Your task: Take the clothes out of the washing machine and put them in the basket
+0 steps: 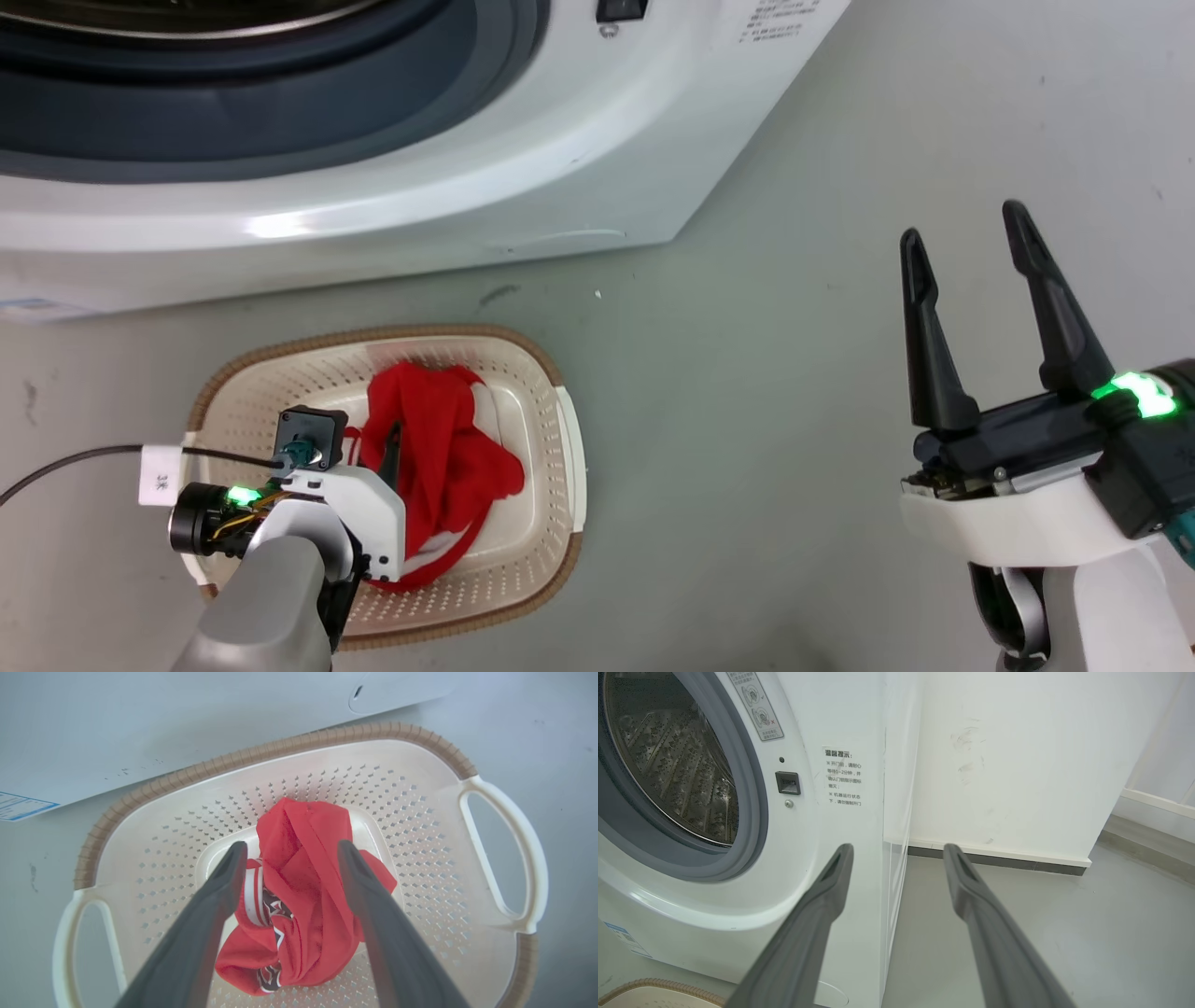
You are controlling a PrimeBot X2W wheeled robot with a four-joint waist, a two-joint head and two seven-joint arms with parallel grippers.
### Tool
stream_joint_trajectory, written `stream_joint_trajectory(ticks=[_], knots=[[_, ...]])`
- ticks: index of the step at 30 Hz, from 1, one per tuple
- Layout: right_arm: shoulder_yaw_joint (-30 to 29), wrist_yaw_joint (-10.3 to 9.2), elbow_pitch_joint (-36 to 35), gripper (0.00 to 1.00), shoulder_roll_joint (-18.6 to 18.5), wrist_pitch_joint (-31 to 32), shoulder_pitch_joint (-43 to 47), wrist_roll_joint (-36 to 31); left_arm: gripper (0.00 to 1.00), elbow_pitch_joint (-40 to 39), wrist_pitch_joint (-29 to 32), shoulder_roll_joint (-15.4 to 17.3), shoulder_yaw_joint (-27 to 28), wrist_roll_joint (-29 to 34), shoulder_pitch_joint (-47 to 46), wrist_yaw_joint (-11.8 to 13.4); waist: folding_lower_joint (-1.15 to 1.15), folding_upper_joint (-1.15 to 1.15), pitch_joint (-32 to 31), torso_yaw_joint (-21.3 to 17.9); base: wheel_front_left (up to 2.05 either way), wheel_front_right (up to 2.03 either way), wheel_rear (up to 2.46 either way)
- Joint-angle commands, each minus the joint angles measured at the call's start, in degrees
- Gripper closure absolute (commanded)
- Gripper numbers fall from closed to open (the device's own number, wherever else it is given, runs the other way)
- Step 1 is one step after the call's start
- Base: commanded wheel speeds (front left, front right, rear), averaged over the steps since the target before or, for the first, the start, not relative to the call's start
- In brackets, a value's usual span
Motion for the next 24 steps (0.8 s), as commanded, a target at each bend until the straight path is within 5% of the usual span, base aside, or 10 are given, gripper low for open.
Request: stream_joint_trajectory(ticks=[1, 14, 24], knots=[[-0.24, -0.04, 0.32, 0.00, 0.07, -0.11, 1.22, -0.27, 0.00, -3.11, -0.27, 0.27, 1.24, -0.23, 2.32, 0.84, 0.00, 0.00, -3.66, 1.30, 0.00, 0.00, 0.00], [-0.56, -0.04, 2.51, 0.00, 0.07, -0.11, 7.12, -1.21, 0.00, -28.76, -0.26, -2.23, 12.83, 5.81, 17.48, 4.67, 0.00, 0.00, -14.58, 3.70, 0.00, 0.00, 0.00], [-1.48, -0.04, 3.97, 0.00, 0.07, -0.11, 11.94, -1.82, 0.00, -42.78, -0.25, -6.25, 20.70, 12.20, 26.31, 3.46, 0.00, 0.00, -22.30, 5.67, 0.00, 0.00, 0.00]])
